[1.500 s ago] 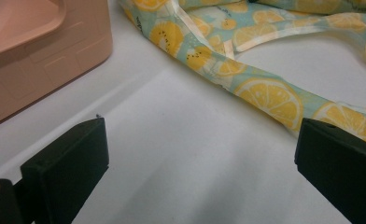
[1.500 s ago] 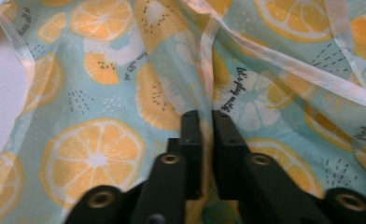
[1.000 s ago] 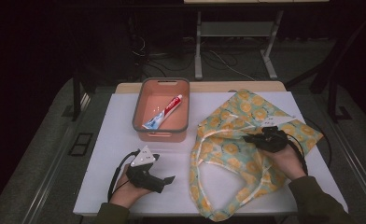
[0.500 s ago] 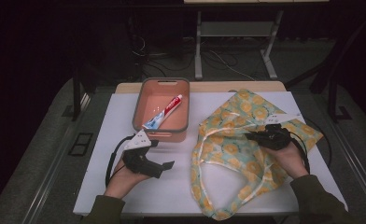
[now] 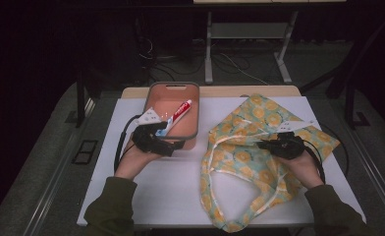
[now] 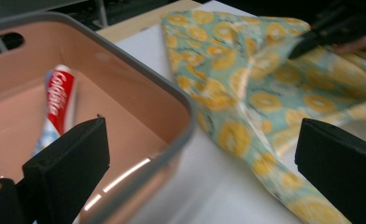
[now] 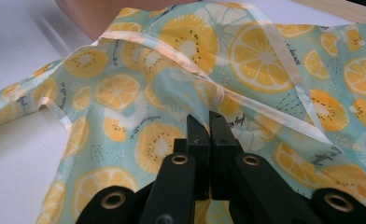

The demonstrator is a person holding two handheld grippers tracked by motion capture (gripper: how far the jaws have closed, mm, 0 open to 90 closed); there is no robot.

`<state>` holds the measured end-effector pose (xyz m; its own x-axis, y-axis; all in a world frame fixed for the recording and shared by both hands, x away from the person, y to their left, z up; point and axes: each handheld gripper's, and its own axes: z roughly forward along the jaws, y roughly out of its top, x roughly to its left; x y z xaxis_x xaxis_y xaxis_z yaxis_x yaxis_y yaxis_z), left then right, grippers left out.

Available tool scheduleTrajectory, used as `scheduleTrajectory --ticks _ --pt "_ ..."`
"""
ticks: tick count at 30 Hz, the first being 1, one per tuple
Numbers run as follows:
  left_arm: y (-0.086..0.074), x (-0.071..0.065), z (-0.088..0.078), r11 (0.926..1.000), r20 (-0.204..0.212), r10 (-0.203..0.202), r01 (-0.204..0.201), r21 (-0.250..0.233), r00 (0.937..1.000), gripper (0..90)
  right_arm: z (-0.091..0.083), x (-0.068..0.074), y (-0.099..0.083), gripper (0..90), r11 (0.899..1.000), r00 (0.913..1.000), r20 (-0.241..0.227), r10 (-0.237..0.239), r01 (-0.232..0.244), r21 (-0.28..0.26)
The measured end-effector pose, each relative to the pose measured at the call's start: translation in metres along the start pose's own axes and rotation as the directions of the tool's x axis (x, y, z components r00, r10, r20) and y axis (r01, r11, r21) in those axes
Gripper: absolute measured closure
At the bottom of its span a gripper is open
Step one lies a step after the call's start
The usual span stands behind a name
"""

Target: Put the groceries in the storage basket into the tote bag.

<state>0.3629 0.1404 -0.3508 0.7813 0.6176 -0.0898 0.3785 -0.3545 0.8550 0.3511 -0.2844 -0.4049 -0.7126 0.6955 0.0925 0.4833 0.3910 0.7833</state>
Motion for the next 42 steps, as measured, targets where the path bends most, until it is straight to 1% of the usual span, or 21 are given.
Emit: scheduleTrajectory --ticks 3,7,10,11,14,16,19,20,22,24,27,28,29,30,32,34,35,37,38,40,42 --pt "0.010 0.014 0.010 0.9998 -0.016 -0.019 0.019 0.001 0.9997 2.6 0.000 0.000 -0.001 88.9 1.000 1.0000 -0.002 0.000 0.000 0.000" --pt "0.021 0.030 0.024 0.9997 -0.046 -0.026 0.026 0.002 0.9986 6.7 0.001 0.002 -0.001 88.9 1.000 1.0000 -0.006 0.002 -0.002 0.003" --pt "0.029 0.042 0.037 0.9996 -0.072 -0.009 0.010 0.025 0.9974 14.0 0.000 0.002 -0.001 88.9 1.000 1.0000 -0.008 0.000 0.000 0.001" --pt "0.031 0.046 0.042 0.9992 -0.081 -0.014 0.017 0.035 0.9966 14.4 0.000 0.001 -0.001 88.9 1.000 1.0000 -0.009 0.002 -0.002 -0.003" --pt "0.036 0.059 0.056 0.9967 -0.109 -0.003 0.012 0.080 0.9941 18.4 -0.001 0.001 -0.002 88.9 1.000 0.9999 -0.012 0.009 -0.009 -0.006" --pt "0.038 0.066 0.064 0.9969 -0.121 -0.006 0.015 0.077 0.9926 20.8 -0.001 0.001 -0.003 88.9 1.000 0.9999 -0.014 0.008 -0.008 -0.007" --pt "0.039 0.077 0.076 0.9958 -0.144 -0.013 0.026 0.088 0.9894 24.5 -0.001 0.001 -0.002 88.9 1.000 0.9998 -0.018 0.008 -0.008 -0.010" --pt "0.039 0.081 0.079 0.9945 -0.151 -0.011 0.027 0.101 0.9884 25.3 -0.001 0.001 -0.003 88.9 1.000 0.9998 -0.017 0.010 -0.010 -0.011" --pt "0.037 0.088 0.087 0.9908 -0.164 -0.006 0.028 0.133 0.9864 25.9 -0.002 0.001 -0.003 88.9 1.000 0.9997 -0.019 0.013 -0.013 -0.015" --pt "0.035 0.095 0.094 0.9852 -0.185 -0.004 0.035 0.168 0.9828 26.7 -0.002 0.002 -0.004 88.9 1.000 0.9996 -0.022 0.016 -0.016 -0.013" --pt "0.030 0.103 0.102 0.9808 -0.204 -0.016 0.055 0.187 0.9789 29.5 -0.003 0.002 -0.005 88.9 1.000 0.9996 -0.024 0.018 -0.018 -0.018" --pt "0.026 0.105 0.105 0.9777 -0.200 -0.029 0.070 0.198 0.9794 30.2 -0.004 0.002 -0.005 88.9 1.000 0.9995 -0.023 0.021 -0.021 -0.019" --pt "0.023 0.108 0.108 0.9727 -0.200 -0.037 0.081 0.217 0.9790 31.4 -0.005 0.002 -0.005 88.9 0.999 0.9994 -0.025 0.023 -0.024 -0.022" --pt "0.021 0.109 0.112 0.9659 -0.211 -0.039 0.091 0.242 0.9768 31.7 -0.005 0.002 -0.005 88.9 0.999 0.9994 -0.025 0.022 -0.023 -0.025" --pt "0.019 0.107 0.118 0.9571 -0.210 -0.014 0.074 0.280 0.9777 33.6 -0.006 0.001 -0.005 88.9 0.999 0.9995 -0.024 0.022 -0.022 -0.028" --pt "0.016 0.108 0.122 0.9411 -0.225 -0.008 0.083 0.328 0.9742 35.0 -0.006 0.001 -0.006 88.9 0.999 0.9994 -0.024 0.023 -0.023 -0.027" --pt "0.015 0.109 0.123 0.9354 -0.223 -0.012 0.090 0.342 0.9747 34.9 -0.006 0.001 -0.006 88.9 0.999 0.9995 -0.024 0.021 -0.022 -0.027" --pt "0.014 0.110 0.125 0.9301 -0.223 -0.021 0.101 0.353 0.9745 37.0 -0.006 0.002 -0.006 88.9 1.000 0.9995 -0.025 0.021 -0.021 -0.023" --pt "0.013 0.111 0.126 0.9255 -0.222 -0.030 0.111 0.362 0.9746 37.0 -0.006 0.002 -0.006 88.9 1.000 0.9995 -0.025 0.021 -0.021 -0.023" --pt "0.012 0.112 0.128 0.9143 -0.227 -0.034 0.122 0.386 0.9734 39.0 -0.006 0.002 -0.006 88.9 1.000 0.9995 -0.025 0.021 -0.021 -0.023" --pt "0.010 0.112 0.131 0.8989 -0.231 -0.025 0.124 0.420 0.9725 42.8 -0.006 0.002 -0.006 88.9 0.999 0.9994 -0.025 0.022 -0.023 -0.023"
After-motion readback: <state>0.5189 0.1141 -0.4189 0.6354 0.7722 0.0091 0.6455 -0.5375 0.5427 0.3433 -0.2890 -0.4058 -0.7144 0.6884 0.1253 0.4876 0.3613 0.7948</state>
